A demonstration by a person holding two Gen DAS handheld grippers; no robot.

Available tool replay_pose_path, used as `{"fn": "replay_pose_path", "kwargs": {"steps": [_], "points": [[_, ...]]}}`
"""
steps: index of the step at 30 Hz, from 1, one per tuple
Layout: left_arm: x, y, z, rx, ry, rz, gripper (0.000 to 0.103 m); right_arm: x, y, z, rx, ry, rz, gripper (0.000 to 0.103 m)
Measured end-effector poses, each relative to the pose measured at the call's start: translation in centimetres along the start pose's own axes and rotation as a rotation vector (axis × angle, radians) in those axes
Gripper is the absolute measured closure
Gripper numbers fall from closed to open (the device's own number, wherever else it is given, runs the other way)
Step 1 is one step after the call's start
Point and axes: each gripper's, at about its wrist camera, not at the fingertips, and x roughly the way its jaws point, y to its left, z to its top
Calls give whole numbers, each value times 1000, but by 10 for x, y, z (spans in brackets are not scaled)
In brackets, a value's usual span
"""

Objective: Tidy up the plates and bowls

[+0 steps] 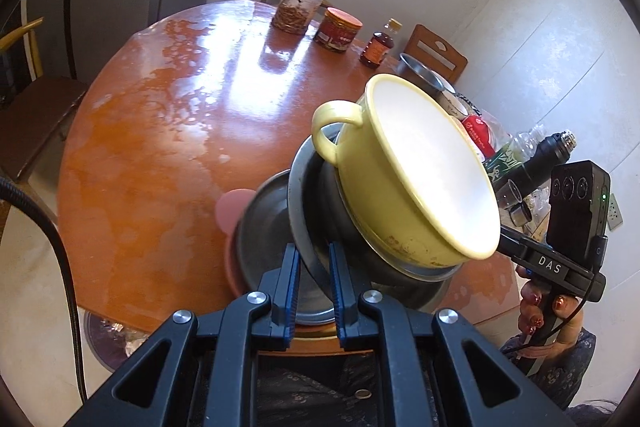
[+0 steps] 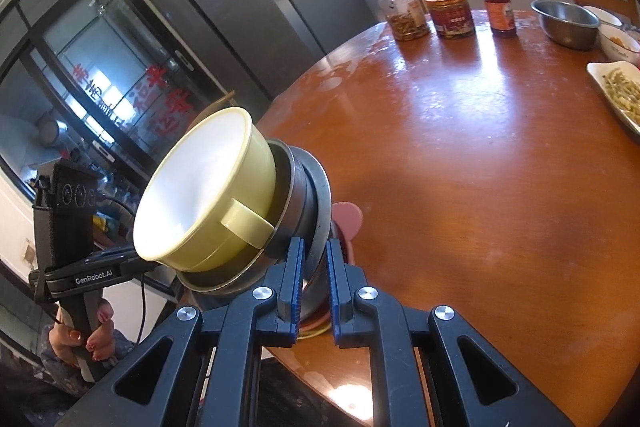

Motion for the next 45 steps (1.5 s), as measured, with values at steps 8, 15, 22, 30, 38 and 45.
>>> {"fn": "replay_pose_path", "kwargs": {"steps": [8,15,22,30,38,45], "points": [[-3,17,-7,-22,3,3,89,18,10,0,-16,25,0,91],[4,24,-12,-36,17,1,89,25,11,-3,-17,44,-12,91],[13,27,-12,-41,37,-3,89,31,9,-6,-7,58,-21,91],[22,28,-11,-42,53,-2,89,33,4,-7,5,64,-27,91],[24,30,-9,-42,56,4,89,34,2,-8,6,68,-26,91],[27,32,-11,-41,68,16,89,40,3,-10,9,80,-30,91]]}}
